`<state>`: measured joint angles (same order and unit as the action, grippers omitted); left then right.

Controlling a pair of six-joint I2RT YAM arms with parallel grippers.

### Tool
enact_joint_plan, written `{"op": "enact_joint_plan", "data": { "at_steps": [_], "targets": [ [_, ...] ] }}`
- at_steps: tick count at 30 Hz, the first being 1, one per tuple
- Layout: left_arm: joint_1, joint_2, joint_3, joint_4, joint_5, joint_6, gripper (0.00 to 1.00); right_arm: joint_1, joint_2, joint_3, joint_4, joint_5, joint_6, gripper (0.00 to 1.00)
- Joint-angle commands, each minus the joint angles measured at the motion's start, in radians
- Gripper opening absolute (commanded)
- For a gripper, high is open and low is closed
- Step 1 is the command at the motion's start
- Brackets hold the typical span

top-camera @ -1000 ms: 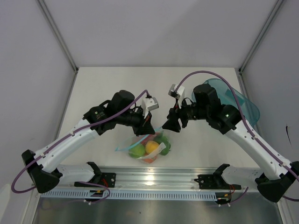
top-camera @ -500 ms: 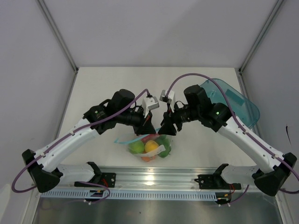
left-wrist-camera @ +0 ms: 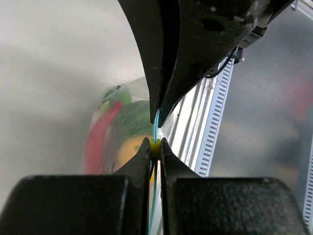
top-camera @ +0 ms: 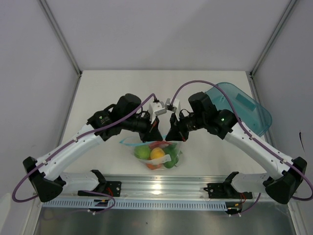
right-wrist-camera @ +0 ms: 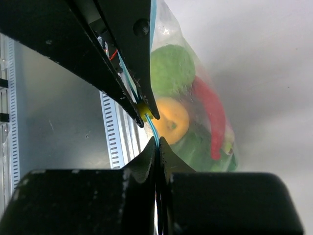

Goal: Place the food in the zip-top bag and seal the zipper
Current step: Zip the zipper food storage bag at the center of the board.

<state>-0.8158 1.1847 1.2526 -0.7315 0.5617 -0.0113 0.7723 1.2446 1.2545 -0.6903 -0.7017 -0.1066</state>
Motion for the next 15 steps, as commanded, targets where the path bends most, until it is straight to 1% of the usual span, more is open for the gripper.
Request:
{"op": "enact_joint_plan", "data": {
  "at_steps": [1,7,12,14,15],
  "targets": [
    [0.003,-0.022,0.011,0.058,0.017,-0.019,0.01,0.007,-0.05,-0.027,0.067,0.054,0.033,0.0],
    [0.003,-0.031,-0.019,0.086,-0.008,-0.029,0.01,-0.007,-0.14,-0.131,0.159,0.116,0.102,0.0],
    [0.003,-0.023,-0.025,0.103,-0.058,-0.045,0.01,-0.005,-0.218,-0.207,0.215,0.277,0.18,0.0],
    [0.004,-0.022,-0.022,0.104,-0.075,-0.055,0.01,-0.007,-0.226,-0.21,0.201,0.329,0.191,0.0],
    [0.004,-0.02,-0.022,0.106,-0.082,-0.055,0.01,-0.007,-0.228,-0.21,0.187,0.387,0.202,0.0]
  ]
}}
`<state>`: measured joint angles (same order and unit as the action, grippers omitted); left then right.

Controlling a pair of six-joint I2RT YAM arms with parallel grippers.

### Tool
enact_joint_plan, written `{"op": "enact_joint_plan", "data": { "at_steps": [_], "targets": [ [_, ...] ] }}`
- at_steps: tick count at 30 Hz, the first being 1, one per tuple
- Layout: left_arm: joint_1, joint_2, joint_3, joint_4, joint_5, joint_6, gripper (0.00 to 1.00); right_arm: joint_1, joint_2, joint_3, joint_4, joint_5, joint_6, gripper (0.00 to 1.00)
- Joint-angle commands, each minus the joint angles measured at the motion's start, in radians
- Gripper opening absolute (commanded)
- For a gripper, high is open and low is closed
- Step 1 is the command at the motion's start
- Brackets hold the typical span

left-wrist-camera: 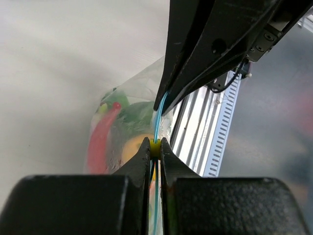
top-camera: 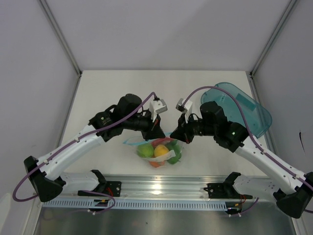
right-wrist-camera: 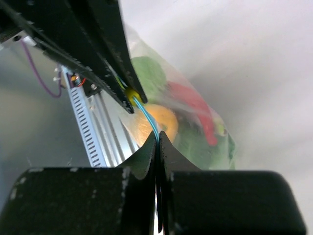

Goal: Place the food in the zip-top bag and seal the zipper
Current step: Zip the zipper food storage bag at the center of the board.

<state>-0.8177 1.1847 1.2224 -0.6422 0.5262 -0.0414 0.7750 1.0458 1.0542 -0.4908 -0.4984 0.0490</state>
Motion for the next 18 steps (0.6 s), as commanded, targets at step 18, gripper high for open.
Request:
{"op": "enact_joint_plan", "data": {
  "at_steps": [18],
  "targets": [
    [0.006,-0.034,-0.009,-0.025,-0.137,-0.022,0.01,-0.089,-0.133,-0.08,-0.11,0.432,0.114,0.0]
  ]
}}
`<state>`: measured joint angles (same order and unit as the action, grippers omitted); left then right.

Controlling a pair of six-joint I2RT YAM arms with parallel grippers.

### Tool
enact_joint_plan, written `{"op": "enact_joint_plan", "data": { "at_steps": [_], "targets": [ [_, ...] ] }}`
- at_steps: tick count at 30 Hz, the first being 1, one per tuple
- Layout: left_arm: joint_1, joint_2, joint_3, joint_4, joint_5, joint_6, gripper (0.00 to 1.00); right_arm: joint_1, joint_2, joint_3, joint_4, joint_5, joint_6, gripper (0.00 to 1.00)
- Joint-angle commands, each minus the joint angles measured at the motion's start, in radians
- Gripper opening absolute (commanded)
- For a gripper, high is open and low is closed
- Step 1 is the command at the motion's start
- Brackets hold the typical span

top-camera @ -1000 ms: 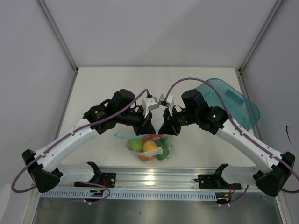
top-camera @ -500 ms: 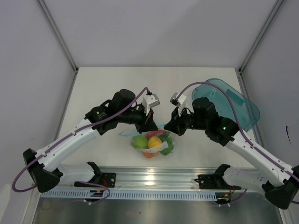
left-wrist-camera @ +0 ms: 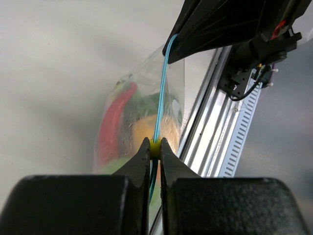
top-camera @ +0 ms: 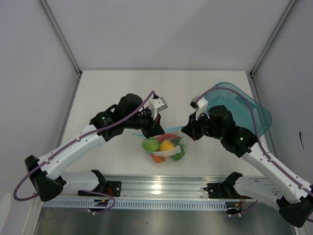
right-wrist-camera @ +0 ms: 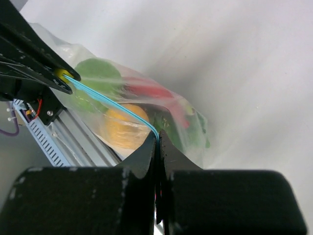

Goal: Place the food in the zip-top bag and seal the zipper
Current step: Zip the zipper food storage bag at the center of the board.

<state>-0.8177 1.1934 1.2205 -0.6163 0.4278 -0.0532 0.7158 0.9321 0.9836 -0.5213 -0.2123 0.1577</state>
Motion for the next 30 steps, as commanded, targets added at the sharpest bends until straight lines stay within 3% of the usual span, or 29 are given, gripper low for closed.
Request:
{"op": "enact_joint_plan", "data": {
  "at_steps": [1,14,30],
  "targets": [
    [0.005,-0.046,-0.015,-0.051,-0.043,-0.011,0.01,-0.032,-0.021,-0.011,-0.083,0.154,0.008,0.0],
    [0.006,-0.077,-0.053,-0.048,-0.107,-0.016,0.03,-0.045,-0.029,-0.028,-0.128,0.269,0.049,0.0],
    [0.02,-0.104,-0.079,-0.033,-0.161,-0.042,0.12,-0.065,-0.047,-0.033,-0.189,0.35,0.069,0.0]
  ]
}}
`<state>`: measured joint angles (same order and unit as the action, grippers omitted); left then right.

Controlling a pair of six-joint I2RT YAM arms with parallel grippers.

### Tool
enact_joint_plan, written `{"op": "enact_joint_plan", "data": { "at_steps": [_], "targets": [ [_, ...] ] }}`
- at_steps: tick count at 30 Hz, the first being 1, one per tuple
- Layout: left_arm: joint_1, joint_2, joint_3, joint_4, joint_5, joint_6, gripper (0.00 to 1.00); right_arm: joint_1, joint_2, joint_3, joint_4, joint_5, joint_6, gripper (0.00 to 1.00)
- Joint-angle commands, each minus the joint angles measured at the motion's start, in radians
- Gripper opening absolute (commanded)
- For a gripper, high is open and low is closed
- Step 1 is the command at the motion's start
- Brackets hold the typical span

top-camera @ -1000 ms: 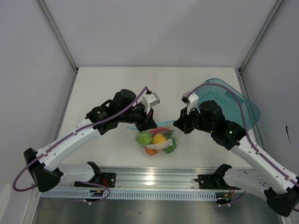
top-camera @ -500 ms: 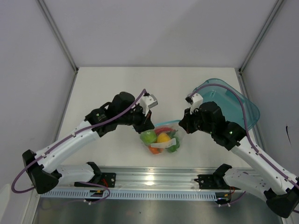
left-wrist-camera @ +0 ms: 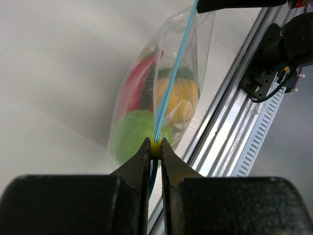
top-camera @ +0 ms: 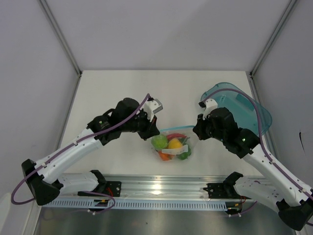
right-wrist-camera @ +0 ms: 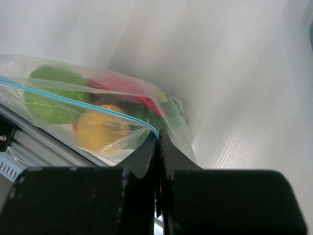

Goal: Place the food in the zip-top bag and seal the zipper
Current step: Zip the zipper food storage bag at the center of the board.

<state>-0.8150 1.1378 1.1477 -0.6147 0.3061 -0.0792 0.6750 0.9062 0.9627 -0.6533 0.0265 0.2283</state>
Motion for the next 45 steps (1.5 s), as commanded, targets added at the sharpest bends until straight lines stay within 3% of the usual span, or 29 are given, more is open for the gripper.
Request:
{"op": "enact_joint_plan", "data": {
  "at_steps": [1,32,36,39,41,42,44,45],
  "targets": [
    [0.017,-0.05,-0.008,-0.034,-0.042,-0.016,0.12,-0.028,-0.023,-0.012,-0.06,0.118,0.002,0.0],
    [0.06,-0.138,-0.066,-0.049,-0.085,-0.031,0.13,-0.063,-0.021,-0.016,-0.055,0.061,0.008,0.0],
    [0.062,-0.141,-0.063,-0.043,-0.075,-0.033,0.36,-0.063,-0.004,-0.001,-0.051,0.038,0.009,0.0],
    [0.062,-0.145,-0.066,-0.036,-0.064,-0.036,0.43,-0.061,0.0,0.004,-0.046,0.027,0.014,0.0],
    [0.062,-0.156,-0.068,-0.033,-0.07,-0.039,0.52,-0.061,0.002,0.004,-0.043,0.021,0.016,0.0],
    [0.062,-0.161,-0.063,-0.03,-0.082,-0.042,0.61,-0.063,0.002,0.004,-0.039,0.009,0.016,0.0],
    [0.062,-0.184,-0.081,-0.016,-0.099,-0.047,0.69,-0.061,0.01,0.007,-0.025,-0.007,0.014,0.0],
    [0.062,-0.191,-0.085,-0.01,-0.119,-0.053,0.81,-0.063,0.016,0.008,-0.023,-0.011,0.016,0.0]
  ]
}}
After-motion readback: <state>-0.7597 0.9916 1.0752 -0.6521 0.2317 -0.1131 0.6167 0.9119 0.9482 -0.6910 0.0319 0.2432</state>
